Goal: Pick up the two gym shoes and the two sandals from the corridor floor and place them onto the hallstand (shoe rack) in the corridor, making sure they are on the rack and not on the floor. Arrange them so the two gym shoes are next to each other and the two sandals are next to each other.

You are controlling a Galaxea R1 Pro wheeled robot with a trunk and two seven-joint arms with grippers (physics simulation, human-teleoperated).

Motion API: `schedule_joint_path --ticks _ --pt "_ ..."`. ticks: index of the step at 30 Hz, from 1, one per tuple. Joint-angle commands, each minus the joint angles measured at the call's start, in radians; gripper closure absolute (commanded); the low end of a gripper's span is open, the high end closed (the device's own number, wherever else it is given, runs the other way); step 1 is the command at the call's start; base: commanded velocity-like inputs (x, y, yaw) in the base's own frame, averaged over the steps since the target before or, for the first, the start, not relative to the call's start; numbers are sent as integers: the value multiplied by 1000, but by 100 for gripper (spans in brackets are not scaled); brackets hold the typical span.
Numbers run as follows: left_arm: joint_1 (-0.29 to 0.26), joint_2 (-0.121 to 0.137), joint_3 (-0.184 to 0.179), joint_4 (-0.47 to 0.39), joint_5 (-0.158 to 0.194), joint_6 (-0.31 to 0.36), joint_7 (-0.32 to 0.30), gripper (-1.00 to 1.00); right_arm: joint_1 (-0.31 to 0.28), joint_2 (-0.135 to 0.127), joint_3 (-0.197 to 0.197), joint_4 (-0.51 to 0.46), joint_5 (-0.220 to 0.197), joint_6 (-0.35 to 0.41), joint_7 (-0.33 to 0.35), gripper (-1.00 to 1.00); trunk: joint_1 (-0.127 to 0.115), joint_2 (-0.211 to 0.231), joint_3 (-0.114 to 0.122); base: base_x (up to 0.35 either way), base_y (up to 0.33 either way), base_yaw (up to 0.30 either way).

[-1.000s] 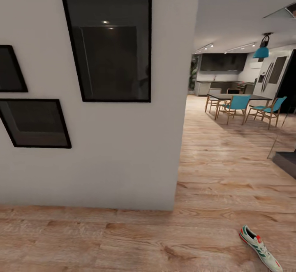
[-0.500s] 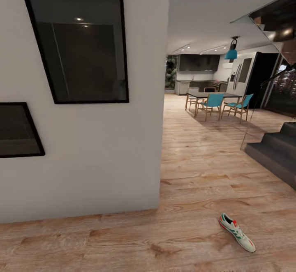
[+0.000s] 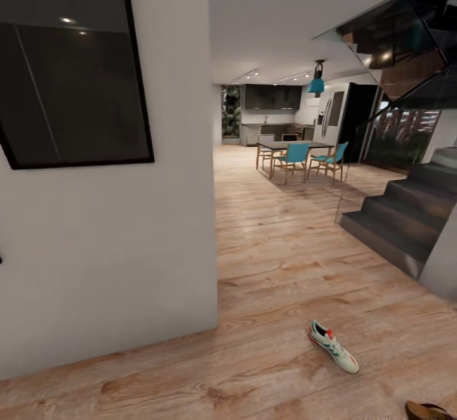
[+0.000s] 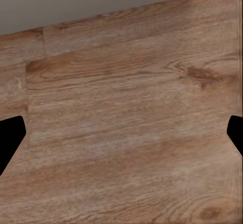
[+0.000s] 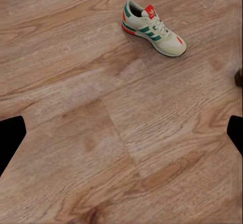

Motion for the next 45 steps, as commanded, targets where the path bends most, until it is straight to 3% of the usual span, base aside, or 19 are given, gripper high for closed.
schedule_joint_path --ticks 1,45 --pt "0 0 0 0 0 -3 2 -100 -1 0 2 1 -10 -4 0 -100 0 0 -1 159 -96 -300" --pt "-1 0 0 2 2 -3 2 -100 -1 0 2 8 -10 -5 0 -100 0 0 -1 29 -8 -300"
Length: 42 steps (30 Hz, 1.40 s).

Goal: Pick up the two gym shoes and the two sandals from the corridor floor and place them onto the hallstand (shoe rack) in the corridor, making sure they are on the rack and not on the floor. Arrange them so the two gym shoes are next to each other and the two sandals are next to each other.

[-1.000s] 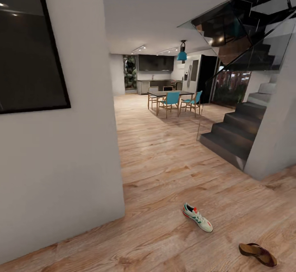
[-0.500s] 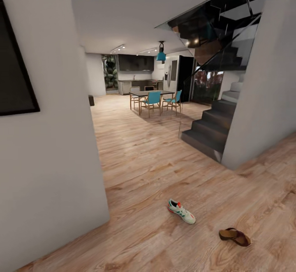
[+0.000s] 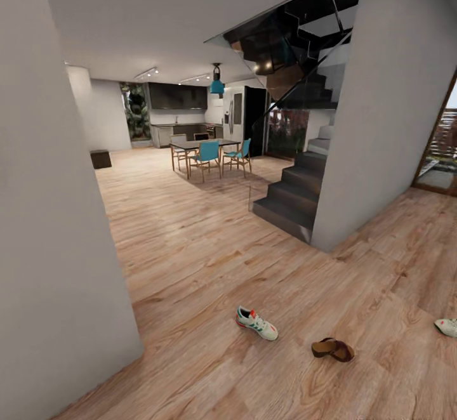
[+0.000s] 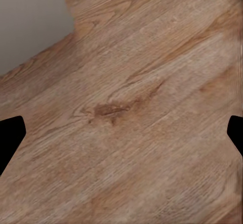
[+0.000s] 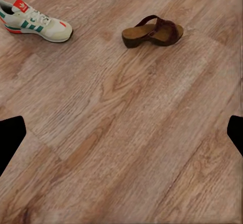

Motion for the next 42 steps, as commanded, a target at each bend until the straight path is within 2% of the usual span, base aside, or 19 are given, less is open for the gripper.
schedule_joint_path --ticks 1,42 --pt "-1 0 1 0 0 -3 2 -100 -1 0 2 1 -9 -4 0 -100 0 0 -1 264 0 -300" --pt "-1 2 -2 2 -9 -4 2 -100 -1 0 2 1 -9 -4 0 -100 0 0 -1 332 0 -300"
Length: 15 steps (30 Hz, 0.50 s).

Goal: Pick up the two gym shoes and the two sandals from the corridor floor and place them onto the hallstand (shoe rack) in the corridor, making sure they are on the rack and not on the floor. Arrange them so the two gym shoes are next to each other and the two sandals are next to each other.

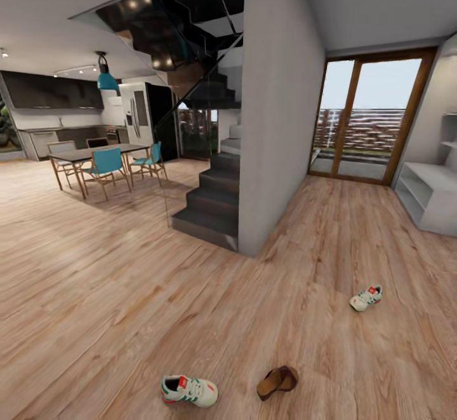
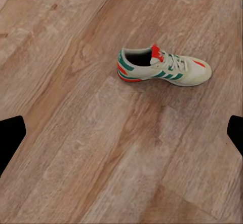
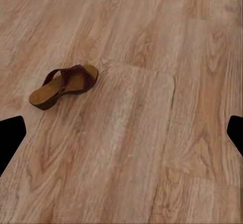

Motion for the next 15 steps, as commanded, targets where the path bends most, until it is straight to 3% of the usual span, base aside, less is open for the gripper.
schedule_joint_path --ticks 1,11,15 --pt "0 0 0 0 -1 -3 2 -100 -1 0 2 1 -9 -4 0 -100 1 0 -1 337 0 -300" --pt "-1 0 0 0 -4 -3 2 -100 -1 0 3 1 -9 -4 0 -100 1 0 -1 335 0 -300" --pt "-1 0 0 0 -4 -3 2 -100 -1 0 3 1 -8 -4 0 -100 1 0 -1 136 0 -300"
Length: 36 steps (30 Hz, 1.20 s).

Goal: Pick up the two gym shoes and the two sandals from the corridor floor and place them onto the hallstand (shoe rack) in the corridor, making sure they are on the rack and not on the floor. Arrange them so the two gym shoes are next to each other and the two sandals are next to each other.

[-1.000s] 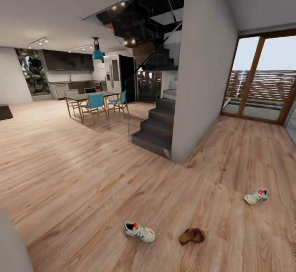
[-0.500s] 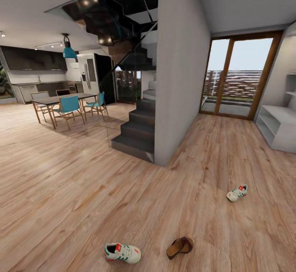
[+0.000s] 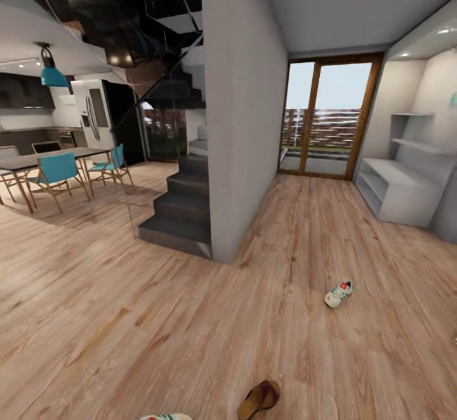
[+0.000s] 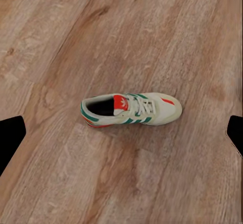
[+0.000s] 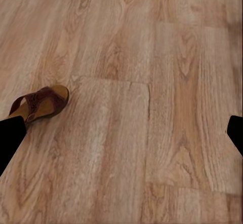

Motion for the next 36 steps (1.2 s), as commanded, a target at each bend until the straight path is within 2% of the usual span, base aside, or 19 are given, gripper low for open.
schedule_joint_path --ticks 1,36 --pt "0 0 0 0 -1 -3 2 -100 -1 0 2 1 -9 -4 0 -100 0 0 -1 66 0 -300" --pt "0 0 0 0 -2 -3 2 -100 -1 0 3 1 -7 -4 4 -100 0 0 -1 7 0 -300"
